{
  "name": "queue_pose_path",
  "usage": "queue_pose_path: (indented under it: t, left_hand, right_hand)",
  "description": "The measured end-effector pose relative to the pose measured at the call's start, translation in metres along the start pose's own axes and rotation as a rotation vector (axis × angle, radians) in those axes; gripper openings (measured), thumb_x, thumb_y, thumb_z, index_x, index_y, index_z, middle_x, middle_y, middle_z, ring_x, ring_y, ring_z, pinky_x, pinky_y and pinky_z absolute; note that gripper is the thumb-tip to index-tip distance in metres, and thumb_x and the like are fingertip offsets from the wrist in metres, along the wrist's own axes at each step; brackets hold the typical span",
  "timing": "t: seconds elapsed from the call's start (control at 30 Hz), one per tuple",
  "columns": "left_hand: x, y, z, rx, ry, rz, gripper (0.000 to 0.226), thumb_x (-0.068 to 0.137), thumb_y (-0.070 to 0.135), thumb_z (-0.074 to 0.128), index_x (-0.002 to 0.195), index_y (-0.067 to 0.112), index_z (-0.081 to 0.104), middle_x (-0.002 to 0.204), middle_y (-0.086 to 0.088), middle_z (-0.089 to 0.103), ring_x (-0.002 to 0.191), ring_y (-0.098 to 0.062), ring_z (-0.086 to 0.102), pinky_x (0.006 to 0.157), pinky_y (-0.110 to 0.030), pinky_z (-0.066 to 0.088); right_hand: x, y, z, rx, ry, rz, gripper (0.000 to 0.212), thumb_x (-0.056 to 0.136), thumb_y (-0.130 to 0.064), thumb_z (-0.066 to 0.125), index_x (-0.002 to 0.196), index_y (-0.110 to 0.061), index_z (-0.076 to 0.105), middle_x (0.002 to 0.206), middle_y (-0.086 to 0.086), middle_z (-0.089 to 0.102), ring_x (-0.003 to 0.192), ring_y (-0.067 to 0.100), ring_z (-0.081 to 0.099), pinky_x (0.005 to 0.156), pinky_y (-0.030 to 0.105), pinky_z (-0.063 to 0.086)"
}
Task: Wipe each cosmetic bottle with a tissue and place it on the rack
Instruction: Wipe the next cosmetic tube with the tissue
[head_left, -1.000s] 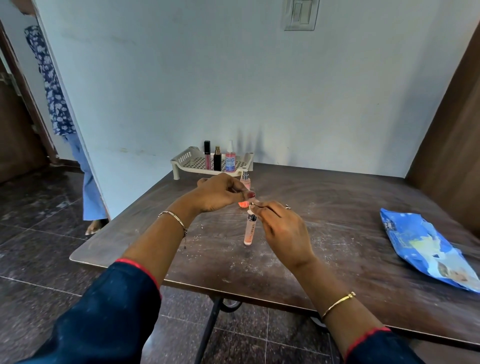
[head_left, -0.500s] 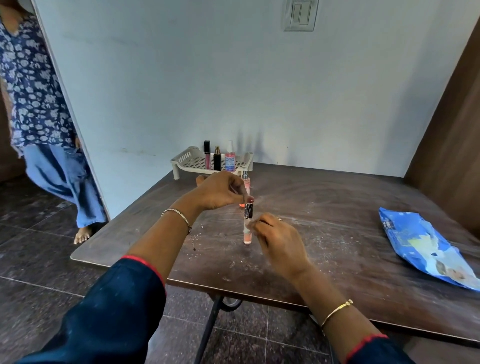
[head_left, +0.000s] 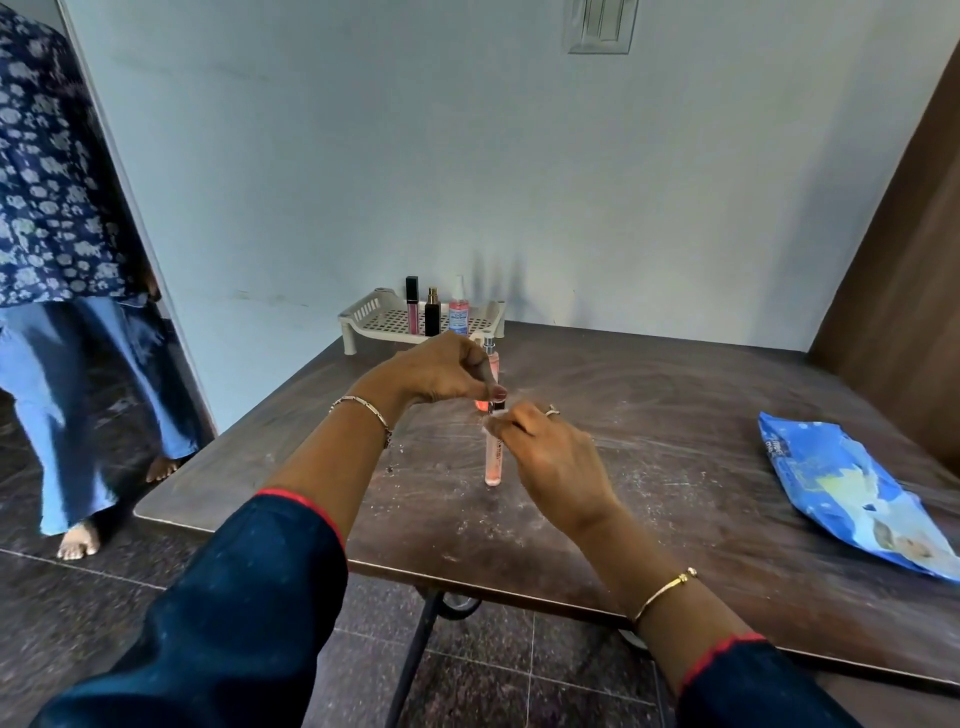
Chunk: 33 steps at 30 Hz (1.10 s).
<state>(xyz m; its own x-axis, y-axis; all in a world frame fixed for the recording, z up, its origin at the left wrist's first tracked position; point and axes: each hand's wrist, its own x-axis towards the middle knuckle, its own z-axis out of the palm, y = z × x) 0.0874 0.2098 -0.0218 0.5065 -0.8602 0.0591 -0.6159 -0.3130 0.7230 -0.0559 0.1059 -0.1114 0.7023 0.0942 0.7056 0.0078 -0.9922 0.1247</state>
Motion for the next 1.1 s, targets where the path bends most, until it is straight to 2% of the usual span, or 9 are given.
queue_pose_path:
  t: [0.13, 0.23, 0.33, 0.43, 0.6, 0.7, 0.87, 0.97, 1.1]
  left_hand:
    - [0.002, 0.000, 0.000, 0.006, -0.012, -0.002, 0.018, 0.077, 0.019, 0.078, 0.077, 0.004, 0.068, 0.058, 0.011, 0.062, 0.053, 0.004, 0.052, 0.054, -0.008, 0.040]
    - [-0.001, 0.000, -0.002, 0.016, -0.015, -0.008, 0.024, 0.077, 0.020, 0.078, 0.081, -0.002, 0.068, 0.063, 0.003, 0.061, 0.063, -0.010, 0.050, 0.059, -0.018, 0.041]
    - [-0.002, 0.000, -0.001, 0.004, -0.011, -0.005, 0.029, 0.077, 0.021, 0.078, 0.084, -0.005, 0.068, 0.070, -0.007, 0.060, 0.069, -0.017, 0.049, 0.065, -0.025, 0.042]
    - [0.000, 0.000, -0.002, 0.005, -0.030, -0.012, 0.025, 0.077, 0.020, 0.078, 0.083, -0.002, 0.068, 0.071, -0.004, 0.064, 0.070, -0.014, 0.055, 0.068, -0.023, 0.046]
    - [0.003, 0.002, -0.002, 0.018, -0.050, -0.029, 0.020, 0.077, 0.018, 0.077, 0.084, 0.001, 0.069, 0.073, -0.001, 0.067, 0.068, -0.008, 0.059, 0.066, -0.018, 0.046]
    - [0.003, 0.002, -0.003, 0.021, -0.046, -0.033, 0.024, 0.077, 0.019, 0.077, 0.087, -0.001, 0.069, 0.074, -0.001, 0.067, 0.068, -0.007, 0.058, 0.066, -0.017, 0.044]
    - [0.000, -0.001, -0.001, 0.006, -0.025, -0.022, 0.030, 0.076, 0.022, 0.078, 0.087, -0.004, 0.068, 0.074, -0.006, 0.062, 0.070, -0.012, 0.052, 0.065, -0.018, 0.044]
    - [0.000, -0.002, 0.000, -0.014, -0.024, -0.023, 0.029, 0.075, 0.022, 0.078, 0.086, -0.003, 0.068, 0.078, -0.011, 0.062, 0.075, -0.017, 0.052, 0.074, -0.029, 0.045]
    - [0.001, -0.002, 0.000, -0.005, -0.028, -0.024, 0.024, 0.076, 0.021, 0.078, 0.083, 0.000, 0.068, 0.072, -0.003, 0.062, 0.070, -0.011, 0.053, 0.069, -0.020, 0.045]
  right_hand:
    - [-0.021, -0.006, 0.008, -0.029, -0.244, -0.061, 0.031, 0.077, -0.007, 0.072, 0.107, -0.013, 0.065, 0.103, 0.001, 0.058, 0.079, 0.018, 0.059, 0.053, 0.030, 0.054]
    - [-0.024, -0.008, 0.013, 0.002, -0.399, -0.023, 0.029, 0.091, -0.006, 0.052, 0.117, -0.012, 0.063, 0.120, 0.002, 0.053, 0.095, 0.023, 0.057, 0.071, 0.036, 0.055]
    - [-0.015, -0.005, 0.010, 0.015, -0.336, -0.012, 0.025, 0.084, -0.005, 0.063, 0.107, -0.015, 0.068, 0.110, 0.001, 0.057, 0.084, 0.023, 0.060, 0.062, 0.038, 0.056]
    - [-0.001, 0.000, 0.003, 0.056, -0.169, 0.034, 0.021, 0.076, -0.008, 0.076, 0.095, -0.014, 0.070, 0.096, 0.003, 0.061, 0.065, 0.022, 0.060, 0.047, 0.034, 0.052]
    - [0.009, 0.004, -0.003, 0.044, 0.011, -0.001, 0.008, 0.085, -0.014, 0.068, 0.093, -0.013, 0.068, 0.093, 0.003, 0.064, 0.064, 0.021, 0.058, 0.048, 0.032, 0.049]
    - [-0.001, 0.005, 0.005, 0.049, -0.035, -0.022, 0.011, 0.083, -0.010, 0.070, 0.093, -0.012, 0.067, 0.093, 0.003, 0.062, 0.062, 0.022, 0.057, 0.046, 0.034, 0.048]
    - [-0.017, 0.004, 0.019, 0.049, -0.246, -0.033, 0.024, 0.071, -0.007, 0.079, 0.091, -0.017, 0.071, 0.095, -0.002, 0.063, 0.063, 0.018, 0.059, 0.047, 0.032, 0.053]
    - [-0.018, 0.004, 0.020, 0.063, -0.332, -0.017, 0.023, 0.073, -0.005, 0.076, 0.093, -0.017, 0.072, 0.098, -0.002, 0.063, 0.068, 0.019, 0.061, 0.050, 0.032, 0.054]
    - [-0.011, 0.002, 0.014, 0.068, -0.269, -0.017, 0.019, 0.081, -0.010, 0.071, 0.099, -0.014, 0.068, 0.100, 0.001, 0.063, 0.069, 0.022, 0.062, 0.053, 0.036, 0.054]
